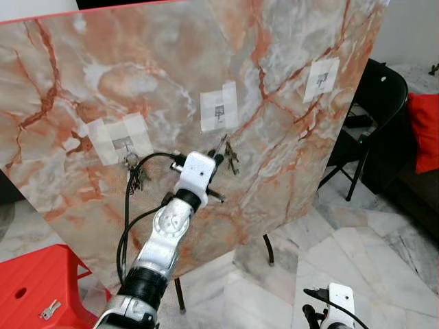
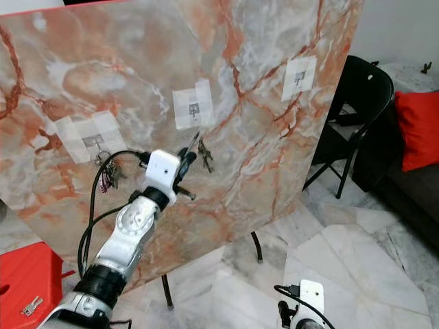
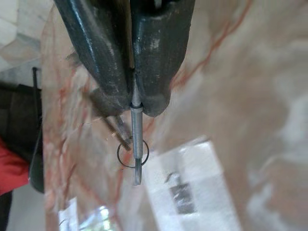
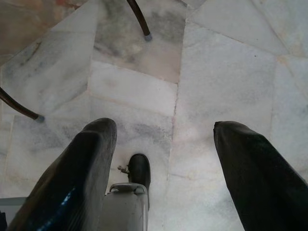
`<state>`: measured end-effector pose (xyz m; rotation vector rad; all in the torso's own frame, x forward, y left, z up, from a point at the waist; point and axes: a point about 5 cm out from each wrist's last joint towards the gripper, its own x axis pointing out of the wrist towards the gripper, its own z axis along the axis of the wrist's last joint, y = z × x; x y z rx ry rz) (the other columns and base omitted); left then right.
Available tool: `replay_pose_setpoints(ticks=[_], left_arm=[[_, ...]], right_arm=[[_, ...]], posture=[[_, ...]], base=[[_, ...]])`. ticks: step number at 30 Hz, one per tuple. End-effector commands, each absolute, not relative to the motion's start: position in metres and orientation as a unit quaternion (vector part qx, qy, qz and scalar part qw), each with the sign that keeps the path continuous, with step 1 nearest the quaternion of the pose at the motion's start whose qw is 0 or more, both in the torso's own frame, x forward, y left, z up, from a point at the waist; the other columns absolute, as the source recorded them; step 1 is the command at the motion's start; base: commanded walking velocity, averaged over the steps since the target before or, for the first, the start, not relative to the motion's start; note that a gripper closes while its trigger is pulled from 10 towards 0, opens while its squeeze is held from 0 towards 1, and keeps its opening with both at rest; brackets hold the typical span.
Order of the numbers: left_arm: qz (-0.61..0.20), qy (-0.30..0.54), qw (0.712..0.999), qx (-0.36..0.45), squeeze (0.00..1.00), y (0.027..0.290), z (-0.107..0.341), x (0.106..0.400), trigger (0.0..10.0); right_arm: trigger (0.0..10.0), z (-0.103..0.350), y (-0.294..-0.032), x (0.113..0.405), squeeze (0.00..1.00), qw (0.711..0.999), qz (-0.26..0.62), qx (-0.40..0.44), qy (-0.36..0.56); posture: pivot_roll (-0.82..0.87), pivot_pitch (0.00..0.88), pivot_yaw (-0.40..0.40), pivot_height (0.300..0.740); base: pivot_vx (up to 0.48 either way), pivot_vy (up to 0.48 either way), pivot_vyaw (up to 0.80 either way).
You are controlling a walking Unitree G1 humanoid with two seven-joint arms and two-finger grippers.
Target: Hang keys on a hook
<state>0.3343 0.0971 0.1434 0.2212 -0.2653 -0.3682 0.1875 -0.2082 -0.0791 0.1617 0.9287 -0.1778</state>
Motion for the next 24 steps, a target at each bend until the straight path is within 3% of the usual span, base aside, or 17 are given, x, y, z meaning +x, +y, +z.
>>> replay_pose_setpoints(ticks=[1, 7, 15, 21, 24], left_arm=[[-0.165, -0.148, 0.970, 0.103, 0.00, 0.111, 0.148, 0.330, 10.0], [-0.151, -0.161, 0.970, 0.103, 0.00, 0.125, 0.152, 0.322, 10.0], [-0.162, -0.163, 0.968, 0.099, 0.00, 0.117, 0.152, 0.320, 10.0], [-0.169, -0.163, 0.967, 0.096, 0.00, 0.113, 0.152, 0.318, 10.0], [-0.169, -0.161, 0.968, 0.096, 0.00, 0.114, 0.151, 0.317, 10.0]], right_arm=[[10.0, -0.080, -0.207, 0.186, 0.00, 0.886, -0.083, 0.074, 0.450], [10.0, -0.080, -0.209, 0.186, 0.00, 0.886, -0.084, 0.069, 0.450], [10.0, -0.079, -0.210, 0.186, 0.00, 0.886, -0.087, 0.069, 0.449], [10.0, -0.080, -0.210, 0.186, 0.00, 0.886, -0.088, 0.071, 0.450], [10.0, -0.080, -0.210, 0.186, 0.00, 0.886, -0.087, 0.069, 0.450]], posture=[[0.03, 0.000, -0.012, 0.732], [0.05, 0.000, -0.023, 0.732], [0.04, 0.000, -0.022, 0.732], [0.04, 0.000, -0.023, 0.732], [0.04, 0.000, -0.023, 0.732]], base=[[0.000, 0.000, 0.00], [0.000, 0.000, 0.00], [0.000, 0.000, 0.00], [0.080, 0.000, -0.72], [0.000, 0.000, 0.00]])
